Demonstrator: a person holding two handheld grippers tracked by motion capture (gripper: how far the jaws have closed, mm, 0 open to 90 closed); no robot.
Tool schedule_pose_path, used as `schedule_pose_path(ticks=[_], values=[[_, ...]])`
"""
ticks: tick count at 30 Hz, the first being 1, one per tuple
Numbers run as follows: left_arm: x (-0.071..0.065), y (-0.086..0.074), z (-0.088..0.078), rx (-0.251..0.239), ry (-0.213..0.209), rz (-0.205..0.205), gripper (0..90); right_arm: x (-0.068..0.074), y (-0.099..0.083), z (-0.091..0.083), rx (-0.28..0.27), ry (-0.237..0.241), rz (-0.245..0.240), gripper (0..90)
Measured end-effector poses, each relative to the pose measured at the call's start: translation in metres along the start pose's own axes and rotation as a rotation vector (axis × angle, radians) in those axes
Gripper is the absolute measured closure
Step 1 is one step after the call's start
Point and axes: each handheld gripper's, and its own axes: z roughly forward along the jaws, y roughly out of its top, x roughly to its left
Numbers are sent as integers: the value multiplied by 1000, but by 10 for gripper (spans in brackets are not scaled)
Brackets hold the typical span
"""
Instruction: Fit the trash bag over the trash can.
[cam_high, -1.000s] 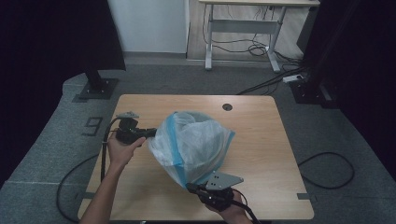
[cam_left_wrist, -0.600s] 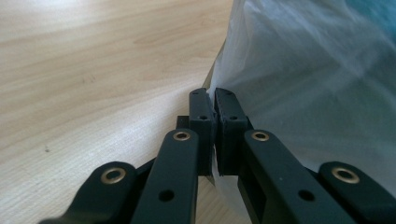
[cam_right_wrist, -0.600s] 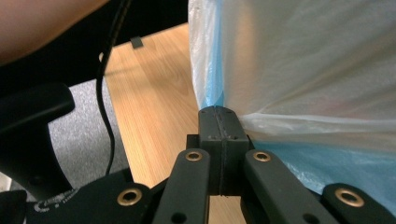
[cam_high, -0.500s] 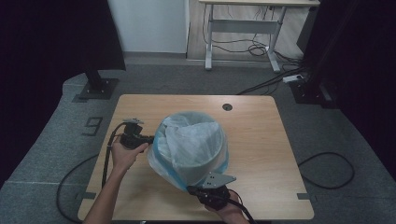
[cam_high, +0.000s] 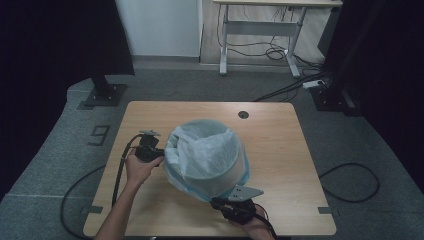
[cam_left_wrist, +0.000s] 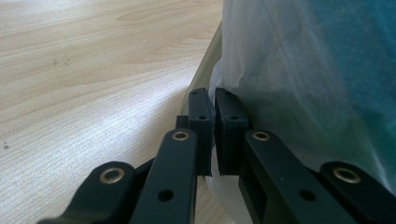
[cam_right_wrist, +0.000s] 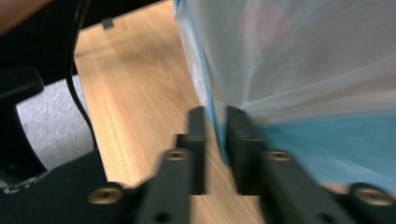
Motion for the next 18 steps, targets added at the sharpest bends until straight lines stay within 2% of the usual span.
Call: schedule_pose_path(ticks=[5, 10, 12, 15, 18], values=[[1, -1, -1, -4, -2, -3, 850, -5, 5, -39, -95, -71, 8, 666], [1, -1, 1, -10, -4, -5, 848, -24, 16, -72, -173, -166, -5, 575], [1, 0, 1, -9, -5, -6, 847, -35, 22, -78, -192, -190, -28, 535], [0, 0, 1, -8, -3, -5, 846, -55, 28, -80, -192, -172, -2, 493], [0, 0, 0, -6, -1, -1, 846, -65, 28, -77, -190, -169, 5, 468]])
